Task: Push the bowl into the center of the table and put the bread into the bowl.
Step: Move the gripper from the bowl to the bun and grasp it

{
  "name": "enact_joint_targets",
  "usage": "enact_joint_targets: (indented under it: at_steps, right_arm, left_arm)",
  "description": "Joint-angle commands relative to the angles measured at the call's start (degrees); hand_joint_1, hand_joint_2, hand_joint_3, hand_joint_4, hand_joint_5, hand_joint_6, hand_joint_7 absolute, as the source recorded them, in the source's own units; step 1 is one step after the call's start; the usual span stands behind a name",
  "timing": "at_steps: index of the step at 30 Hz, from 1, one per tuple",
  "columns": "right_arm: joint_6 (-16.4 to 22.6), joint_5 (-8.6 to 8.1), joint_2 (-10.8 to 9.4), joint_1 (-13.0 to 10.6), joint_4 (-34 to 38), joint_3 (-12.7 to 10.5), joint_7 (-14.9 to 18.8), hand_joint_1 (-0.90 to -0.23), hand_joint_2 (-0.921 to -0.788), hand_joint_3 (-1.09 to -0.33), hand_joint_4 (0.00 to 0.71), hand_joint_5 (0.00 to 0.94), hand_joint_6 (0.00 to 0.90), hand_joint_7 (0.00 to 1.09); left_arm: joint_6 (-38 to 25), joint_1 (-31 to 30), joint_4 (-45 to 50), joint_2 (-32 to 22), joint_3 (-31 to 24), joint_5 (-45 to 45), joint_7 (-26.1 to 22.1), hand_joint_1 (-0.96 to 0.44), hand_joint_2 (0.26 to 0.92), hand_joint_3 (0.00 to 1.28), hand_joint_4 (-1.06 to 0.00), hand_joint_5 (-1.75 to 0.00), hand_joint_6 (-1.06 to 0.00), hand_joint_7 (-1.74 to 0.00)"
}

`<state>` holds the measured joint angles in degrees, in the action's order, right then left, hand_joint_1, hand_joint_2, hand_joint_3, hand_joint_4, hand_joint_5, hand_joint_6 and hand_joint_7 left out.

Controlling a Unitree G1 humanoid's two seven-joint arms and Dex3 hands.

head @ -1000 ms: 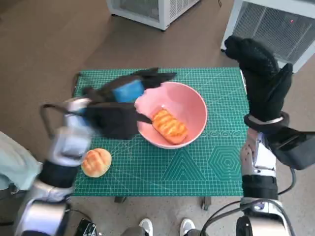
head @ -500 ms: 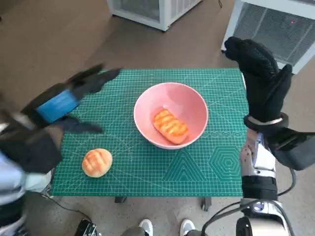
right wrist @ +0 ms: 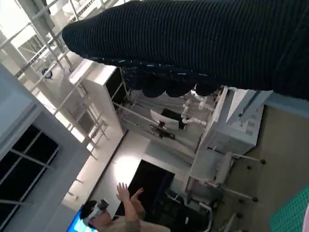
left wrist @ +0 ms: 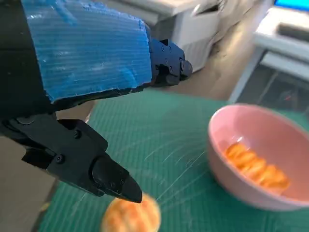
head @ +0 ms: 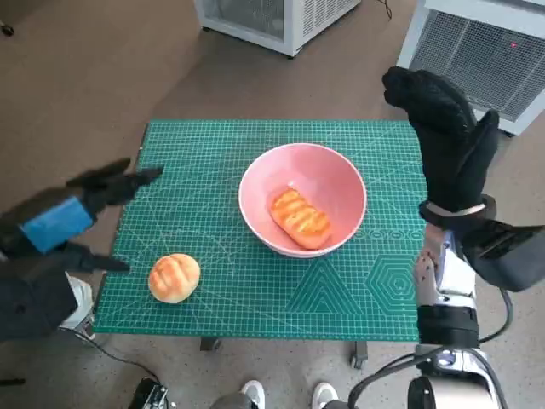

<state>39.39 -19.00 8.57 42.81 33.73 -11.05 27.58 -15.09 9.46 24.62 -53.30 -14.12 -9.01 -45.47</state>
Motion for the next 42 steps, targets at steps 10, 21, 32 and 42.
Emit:
enact_joint_targets:
  at_steps: [10, 21, 32, 42]
  right_arm:
    - [-0.62, -0.28, -0.19, 0.78, 1.89, 0.03, 1.30, -0.719, -0.921, -0.743, 0.273, 0.000, 0.240, 0.26]
    - [-0.56, -0.82, -0.11, 1.07, 2.42, -0.36, 1.95, -0.712, -0.921, -0.743, 0.271, 0.000, 0.237, 0.25]
    - [-0.42, -0.44, 0.03, 1.00, 2.13, -0.22, 1.76, -0.712, -0.921, -0.736, 0.269, 0.000, 0.234, 0.25]
    - [-0.24, -0.38, 0.38, 0.98, 2.38, -0.38, 1.81, -0.691, -0.921, -0.734, 0.271, 0.001, 0.237, 0.25]
  left_arm:
    - [-1.82, -6.57, 2.94, -0.03, 3.13, -2.08, 1.19, -0.19, 0.750, 0.00, -0.08, -0.01, -0.22, -0.01]
    - [1.51, -8.46, 0.83, 2.66, 9.95, -8.98, 7.30, -0.14, 0.740, 0.00, -0.11, -0.01, -0.25, -0.01]
    - [8.76, -8.48, -6.74, 5.70, 17.67, -18.67, 15.36, -0.15, 0.737, 0.00, -0.17, -0.01, -0.30, -0.02]
    - [12.38, -6.57, -14.38, 8.63, 22.62, -26.55, 22.32, 0.00, 0.762, 0.01, -0.39, -0.02, -0.47, -0.02]
